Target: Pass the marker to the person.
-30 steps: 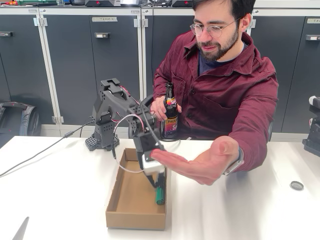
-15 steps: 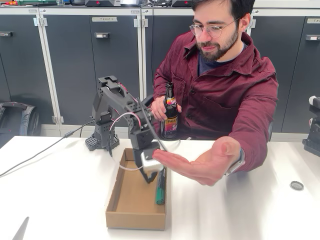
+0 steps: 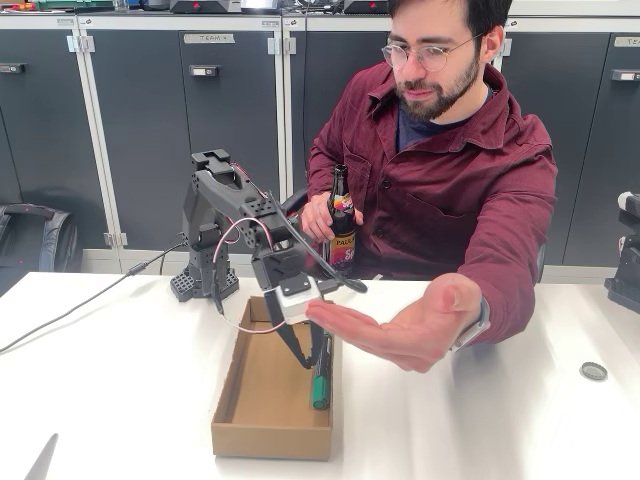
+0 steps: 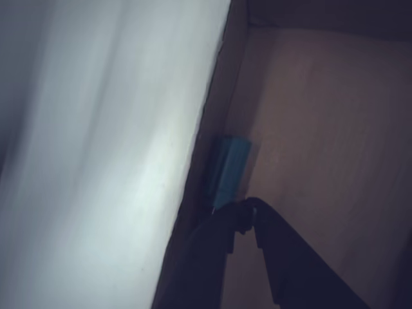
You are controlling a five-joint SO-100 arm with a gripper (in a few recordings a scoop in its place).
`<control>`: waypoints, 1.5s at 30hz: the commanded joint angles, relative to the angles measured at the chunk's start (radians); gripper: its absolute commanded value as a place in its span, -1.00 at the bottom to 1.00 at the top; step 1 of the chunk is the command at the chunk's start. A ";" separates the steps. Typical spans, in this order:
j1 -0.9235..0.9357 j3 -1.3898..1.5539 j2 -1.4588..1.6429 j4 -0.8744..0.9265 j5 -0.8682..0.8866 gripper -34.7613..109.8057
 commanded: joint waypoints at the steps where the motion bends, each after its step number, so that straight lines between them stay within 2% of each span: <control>1: 0.014 -0.048 -0.009 -0.023 0.011 -0.59; 5: 0.008 0.021 0.015 -0.091 0.051 -0.57; 8: -0.006 0.066 0.041 -0.118 0.104 -0.44; 18: -0.067 0.092 0.084 -0.058 0.166 -0.25; 25: -0.054 0.141 0.101 -0.120 0.149 -0.17; 34: -0.046 0.265 0.100 -0.210 0.181 -0.20; 40: -0.072 0.279 0.100 -0.204 0.241 -0.30; 45: -0.081 0.276 0.107 -0.225 0.264 -0.54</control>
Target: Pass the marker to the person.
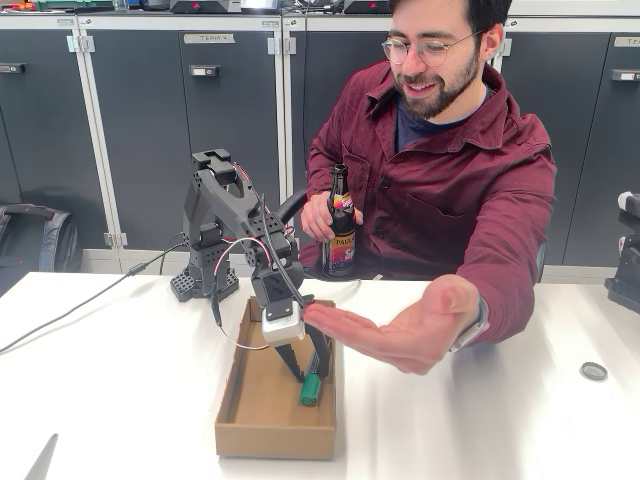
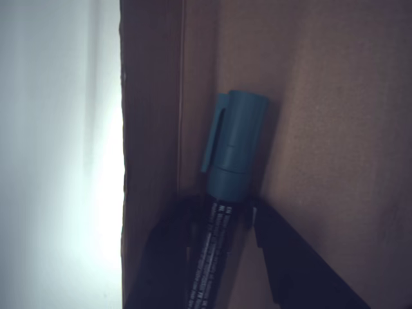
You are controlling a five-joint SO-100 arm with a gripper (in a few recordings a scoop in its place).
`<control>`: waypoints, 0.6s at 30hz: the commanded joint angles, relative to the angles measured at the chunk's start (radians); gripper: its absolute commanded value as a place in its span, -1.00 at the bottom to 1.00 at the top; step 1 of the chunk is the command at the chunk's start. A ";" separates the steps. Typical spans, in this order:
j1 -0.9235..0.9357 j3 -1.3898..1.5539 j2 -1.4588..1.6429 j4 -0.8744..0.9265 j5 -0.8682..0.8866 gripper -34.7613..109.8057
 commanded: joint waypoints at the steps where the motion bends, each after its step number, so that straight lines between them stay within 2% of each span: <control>1: -0.011 0.000 0.063 -0.021 0.014 -0.57; 12: 0.003 0.054 0.083 -0.064 0.063 -0.59; 18: -0.020 0.009 0.256 0.067 0.014 -0.59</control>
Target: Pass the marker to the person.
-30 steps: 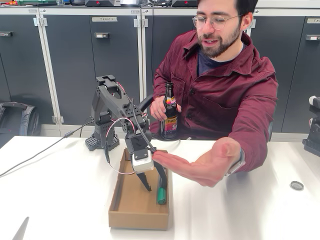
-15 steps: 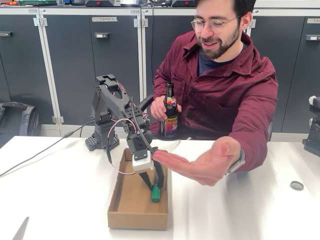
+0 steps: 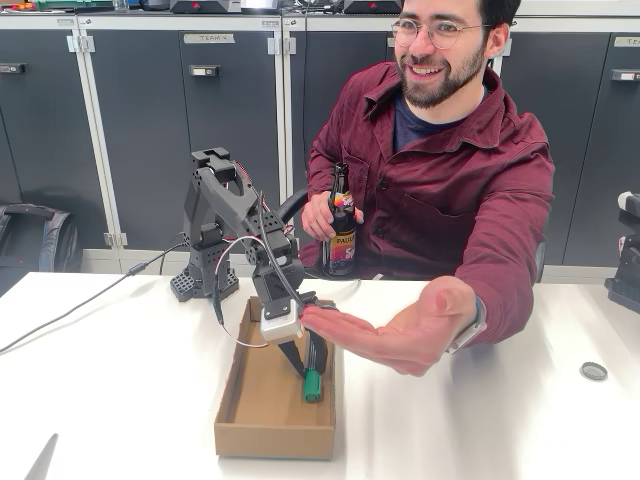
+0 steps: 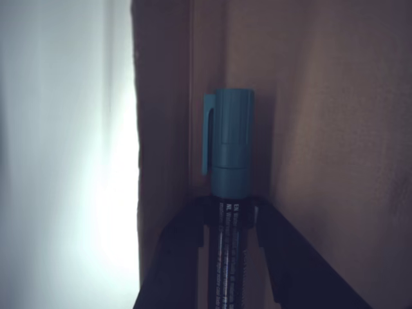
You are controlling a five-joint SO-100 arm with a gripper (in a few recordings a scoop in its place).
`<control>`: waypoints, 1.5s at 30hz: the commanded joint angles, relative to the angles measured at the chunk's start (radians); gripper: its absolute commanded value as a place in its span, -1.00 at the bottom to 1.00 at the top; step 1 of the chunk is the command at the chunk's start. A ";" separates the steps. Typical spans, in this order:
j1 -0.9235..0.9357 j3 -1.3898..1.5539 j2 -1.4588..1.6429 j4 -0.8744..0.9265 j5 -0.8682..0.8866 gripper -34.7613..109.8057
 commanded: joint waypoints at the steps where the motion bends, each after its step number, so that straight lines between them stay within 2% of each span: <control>1: -0.018 -0.060 0.193 0.089 -0.026 -0.59; 5: -0.032 -0.146 0.360 0.278 -0.038 -0.59; 9: -0.017 -0.199 0.509 0.350 -0.058 -0.59; 16: 0.100 -0.316 0.537 0.247 -0.127 -0.59; 26: 0.256 -0.407 0.377 0.037 -0.170 -0.59; 40: 0.241 -0.953 0.009 0.124 -0.041 -0.59; 45: 0.302 -0.982 -0.038 0.095 -0.025 -0.59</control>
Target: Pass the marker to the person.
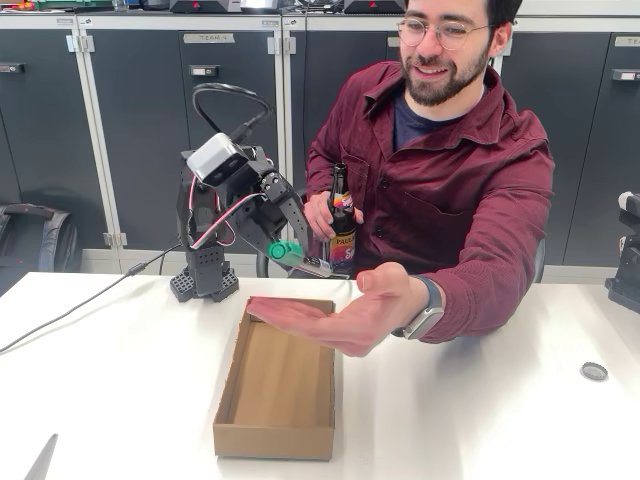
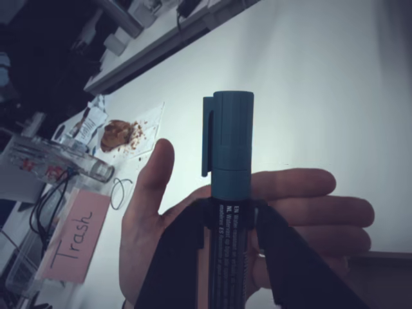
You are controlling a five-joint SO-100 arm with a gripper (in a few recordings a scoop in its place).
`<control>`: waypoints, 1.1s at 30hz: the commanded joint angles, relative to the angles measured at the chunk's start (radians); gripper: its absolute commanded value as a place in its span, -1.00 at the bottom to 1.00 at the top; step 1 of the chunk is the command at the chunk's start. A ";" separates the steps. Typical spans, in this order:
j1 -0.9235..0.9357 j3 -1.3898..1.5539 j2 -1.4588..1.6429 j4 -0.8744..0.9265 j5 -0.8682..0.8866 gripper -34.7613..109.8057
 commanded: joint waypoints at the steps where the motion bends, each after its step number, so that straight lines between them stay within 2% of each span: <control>1: 0.057 -0.060 -0.005 -0.043 0.008 -0.59; 11: 0.146 -0.054 -0.086 -0.121 -0.009 -0.59; 27: 0.095 0.098 -0.031 -0.137 0.006 -0.59; 33: 0.057 0.190 0.026 -0.074 0.031 -0.59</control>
